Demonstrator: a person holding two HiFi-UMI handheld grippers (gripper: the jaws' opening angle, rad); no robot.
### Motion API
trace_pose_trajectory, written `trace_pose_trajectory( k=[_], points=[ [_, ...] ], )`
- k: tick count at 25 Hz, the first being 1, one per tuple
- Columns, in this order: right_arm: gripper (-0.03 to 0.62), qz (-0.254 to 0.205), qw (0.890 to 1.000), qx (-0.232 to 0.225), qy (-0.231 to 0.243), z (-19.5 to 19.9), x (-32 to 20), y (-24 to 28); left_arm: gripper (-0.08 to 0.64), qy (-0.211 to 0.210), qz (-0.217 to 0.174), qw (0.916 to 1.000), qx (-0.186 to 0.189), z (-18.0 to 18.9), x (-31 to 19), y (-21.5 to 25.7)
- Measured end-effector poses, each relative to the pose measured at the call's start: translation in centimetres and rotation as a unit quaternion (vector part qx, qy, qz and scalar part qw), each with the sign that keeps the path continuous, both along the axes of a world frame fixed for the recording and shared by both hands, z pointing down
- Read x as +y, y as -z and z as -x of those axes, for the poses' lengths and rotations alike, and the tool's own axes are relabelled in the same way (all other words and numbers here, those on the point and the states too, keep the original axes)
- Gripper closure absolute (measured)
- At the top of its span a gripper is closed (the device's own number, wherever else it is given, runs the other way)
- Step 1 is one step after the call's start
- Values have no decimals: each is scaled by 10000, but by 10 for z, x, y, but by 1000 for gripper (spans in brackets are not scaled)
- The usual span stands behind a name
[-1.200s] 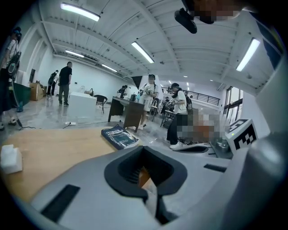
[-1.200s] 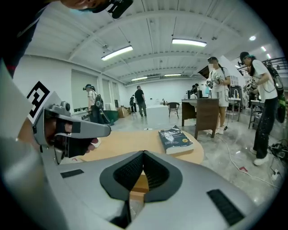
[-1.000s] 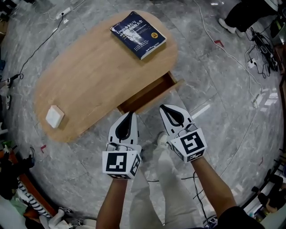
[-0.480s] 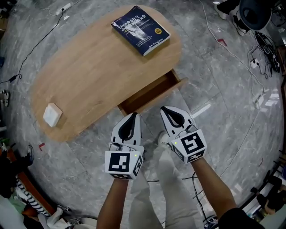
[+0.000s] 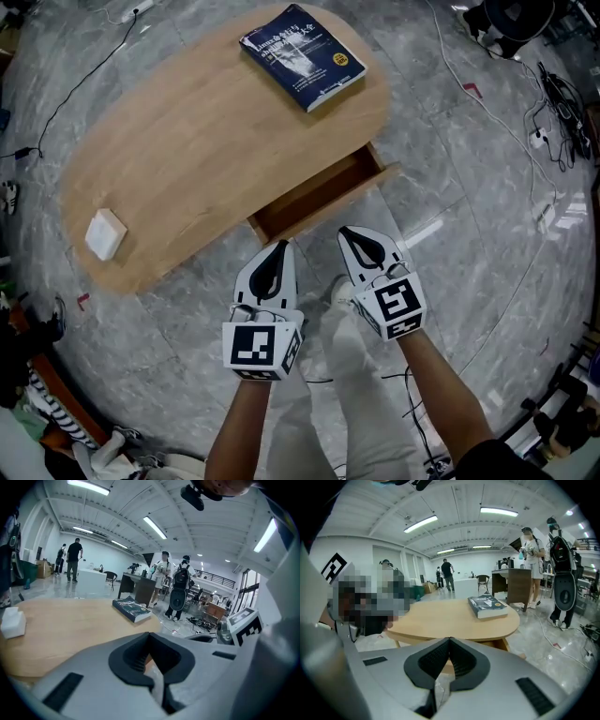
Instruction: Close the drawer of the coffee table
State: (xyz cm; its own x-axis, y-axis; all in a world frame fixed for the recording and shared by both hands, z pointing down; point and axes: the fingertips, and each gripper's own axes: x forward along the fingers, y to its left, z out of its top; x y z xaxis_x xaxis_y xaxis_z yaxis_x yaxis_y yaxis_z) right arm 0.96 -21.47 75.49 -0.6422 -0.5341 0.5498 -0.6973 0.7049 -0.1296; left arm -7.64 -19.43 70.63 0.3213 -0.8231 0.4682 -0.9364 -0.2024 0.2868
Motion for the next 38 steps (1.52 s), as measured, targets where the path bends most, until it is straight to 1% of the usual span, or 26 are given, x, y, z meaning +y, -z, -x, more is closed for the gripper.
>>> trace_pose_trajectory(
  k=[5,11,18,20,23,27,33,38],
  points=[
    [580,195,9997,137,-63,-5,2,-23,561,17,45,10000,29,-1,4,-6],
    [580,527,9983,27,-261,-6,0,-52,561,-100,36,9999,-72,-4,8,-10],
    [580,924,9943,-85,-527,-6,-4,-86,562,-31,101,9999,-66,2,11,-17],
    [580,1002,9934,73,-551,-9,-4,-100,561,-27,119,9999,-62,2,13,-18],
    [580,1127,9919,355,-456,-8,-1,-123,563,-11,148,9999,-34,4,13,-20],
    [580,1319,9889,599,-324,-8,4,-150,563,12,194,9998,-22,7,13,-24],
    [580,1473,9865,595,-404,-5,2,-172,561,60,203,9998,-28,9,13,-26],
    [581,1504,9848,800,-350,-2,-3,-183,561,102,228,9997,-85,14,16,-28]
  ],
)
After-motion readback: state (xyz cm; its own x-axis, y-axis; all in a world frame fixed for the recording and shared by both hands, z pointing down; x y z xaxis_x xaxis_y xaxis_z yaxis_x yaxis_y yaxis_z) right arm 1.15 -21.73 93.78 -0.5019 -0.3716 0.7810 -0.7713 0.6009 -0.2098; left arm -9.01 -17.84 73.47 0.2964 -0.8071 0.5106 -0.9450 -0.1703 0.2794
